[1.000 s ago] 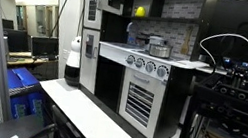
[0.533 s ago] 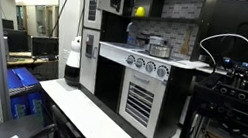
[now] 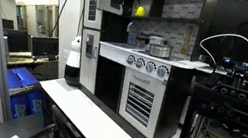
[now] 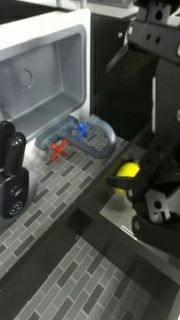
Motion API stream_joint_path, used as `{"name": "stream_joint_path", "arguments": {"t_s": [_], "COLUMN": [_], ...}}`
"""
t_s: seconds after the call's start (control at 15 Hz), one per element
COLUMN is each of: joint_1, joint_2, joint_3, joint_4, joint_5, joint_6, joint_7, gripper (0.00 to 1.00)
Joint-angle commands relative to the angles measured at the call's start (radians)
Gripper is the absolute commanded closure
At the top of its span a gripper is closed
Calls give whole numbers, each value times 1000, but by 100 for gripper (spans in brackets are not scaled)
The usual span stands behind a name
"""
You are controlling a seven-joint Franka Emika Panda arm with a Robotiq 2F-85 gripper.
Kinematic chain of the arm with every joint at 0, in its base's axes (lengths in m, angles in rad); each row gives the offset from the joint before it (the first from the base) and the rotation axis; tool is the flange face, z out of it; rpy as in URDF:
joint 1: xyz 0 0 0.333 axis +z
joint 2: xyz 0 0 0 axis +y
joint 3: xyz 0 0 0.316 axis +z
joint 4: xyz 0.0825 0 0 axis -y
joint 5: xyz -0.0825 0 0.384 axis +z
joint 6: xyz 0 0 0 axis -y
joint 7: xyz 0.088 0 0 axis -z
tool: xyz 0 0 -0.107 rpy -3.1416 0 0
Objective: Open the oven door and remove the yellow object.
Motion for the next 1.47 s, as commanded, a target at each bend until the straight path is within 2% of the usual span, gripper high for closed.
{"name": "stream_joint_path", "arguments": {"t_s": [0.0,0.13,0.27,0.33,0.47,1.4], "joint_1": [-96,-129,-135,-106,-110,-110], "joint_2": [45,69,96,58,73,77], "joint_3": [54,63,64,39,40,45], "joint_4": [9,26,52,13,25,34], "joint_5": [-186,-334,-413,-360,-388,-388], "joint_6": [151,204,231,199,213,213], "joint_7": [279,455,561,492,539,542], "gripper": [0,0,0,0,0,0]}}
